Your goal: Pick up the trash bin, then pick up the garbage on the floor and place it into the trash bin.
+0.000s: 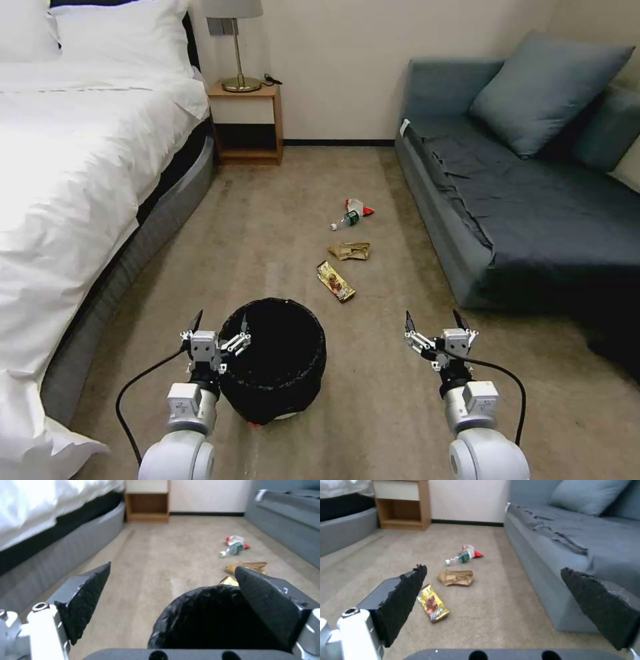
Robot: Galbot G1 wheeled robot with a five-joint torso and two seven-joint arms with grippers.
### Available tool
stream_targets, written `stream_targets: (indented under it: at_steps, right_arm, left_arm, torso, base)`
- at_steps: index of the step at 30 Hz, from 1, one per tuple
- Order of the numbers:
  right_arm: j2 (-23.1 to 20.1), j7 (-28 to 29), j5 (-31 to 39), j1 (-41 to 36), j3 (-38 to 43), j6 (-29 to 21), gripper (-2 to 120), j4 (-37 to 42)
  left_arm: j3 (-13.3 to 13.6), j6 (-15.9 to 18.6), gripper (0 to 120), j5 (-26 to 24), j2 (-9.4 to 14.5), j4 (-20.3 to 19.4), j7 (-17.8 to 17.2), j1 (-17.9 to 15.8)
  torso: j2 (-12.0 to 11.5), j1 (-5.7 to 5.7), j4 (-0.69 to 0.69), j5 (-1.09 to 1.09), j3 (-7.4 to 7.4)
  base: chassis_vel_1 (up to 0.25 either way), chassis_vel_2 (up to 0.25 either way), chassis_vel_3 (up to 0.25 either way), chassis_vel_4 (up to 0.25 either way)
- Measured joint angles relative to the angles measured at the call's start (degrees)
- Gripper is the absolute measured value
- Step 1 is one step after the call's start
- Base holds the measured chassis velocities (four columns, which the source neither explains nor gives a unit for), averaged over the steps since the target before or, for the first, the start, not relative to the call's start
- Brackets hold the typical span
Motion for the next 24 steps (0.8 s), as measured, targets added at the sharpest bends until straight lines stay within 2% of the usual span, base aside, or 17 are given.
stream_targets:
  at_steps: [1, 2, 4, 7, 8, 10, 14, 17, 21, 22, 24]
  right_arm:
    - [1.0, 1.1, -0.8, -0.5, -0.5, -2.7, 100, 2.5]
    - [1.0, 1.1, -0.8, -0.5, -0.5, -2.7, 100, 2.5]
    - [3.0, 3.1, -2.5, -1.3, -1.4, -7.8, 100, 7.3]
    - [3.4, 3.5, -3.0, -1.6, -1.8, -8.8, 100, 8.6]
    - [3.6, 3.6, -3.5, -1.9, -2.2, -9.2, 100, 9.5]
    - [3.6, 3.8, -3.8, -2.0, -2.4, -9.4, 100, 9.6]
    - [3.6, 4.1, -3.8, -1.9, -2.4, -9.5, 100, 9.5]
    - [3.6, 4.2, -3.8, -1.9, -2.5, -9.6, 100, 9.4]
    - [3.8, 4.2, -3.8, -1.9, -2.7, -9.8, 100, 9.5]
    - [3.8, 4.2, -3.8, -1.9, -2.7, -9.8, 100, 9.5]
    - [3.7, 4.2, -3.8, -1.8, -2.8, -9.8, 100, 9.5]
  left_arm:
    - [-0.2, 3.0, 100, -1.2, -0.6, -1.5, -1.4, 0.2]
    - [-0.2, 3.0, 100, -1.2, -0.6, -1.5, -1.4, 0.2]
    - [-0.4, 7.5, 100, -3.2, -1.4, -3.9, -3.4, 0.5]
    - [-0.4, 8.7, 100, -3.3, -1.2, -5.5, -3.7, 0.9]
    - [-0.4, 9.5, 100, -3.2, -0.3, -7.9, -3.5, 1.1]
    - [-0.1, 11.0, 100, -3.4, 1.0, -8.9, -3.2, 1.2]
    - [-0.1, 12.2, 100, -4.1, 2.4, -8.9, -3.1, 0.8]
    - [0.2, 14.2, 100, -6.8, 3.7, -8.7, -3.7, 0.6]
    - [0.4, 22.3, 100, -15.2, 7.1, -7.0, -8.3, -1.3]
    - [0.4, 22.3, 100, -15.2, 7.1, -7.0, -8.3, -1.3]
    - [0.4, 26.0, 100, -20.3, 8.7, -5.1, -11.0, -3.2]
  torso:
    - [0.0, 0.00, 0.00, -0.01, 0.00]
    - [0.0, 0.00, 0.00, -0.01, 0.00]
    - [0.0, 0.00, 0.00, -0.01, 0.00]
    - [0.0, 0.00, 0.01, -0.05, 0.00]
    - [0.0, 0.00, 0.00, 0.03, -0.01]
    - [0.0, 0.00, 0.01, -0.05, 0.00]
    - [0.0, 0.00, 0.01, -0.02, 0.00]
    - [0.0, 0.00, 0.01, 0.00, 0.00]
    - [0.0, 0.00, 0.01, -0.01, 0.00]
    - [0.0, 0.00, 0.01, -0.01, 0.00]
    - [0.0, 0.00, 0.00, -0.01, 0.00]
  base:
    - [0.000, 0.000, 0.000, 0.000]
    - [0.000, 0.000, 0.000, 0.000]
    - [0.000, 0.000, 0.000, 0.000]
    - [0.000, 0.000, 0.000, 0.000]
    - [0.000, 0.000, 0.000, 0.000]
    - [0.000, 0.000, 0.000, 0.000]
    - [0.000, 0.000, 0.000, 0.000]
    - [0.000, 0.000, 0.000, 0.000]
    - [0.000, 0.000, 0.000, 0.000]
    - [0.000, 0.000, 0.000, 0.000]
    - [0.000, 0.000, 0.000, 0.000]
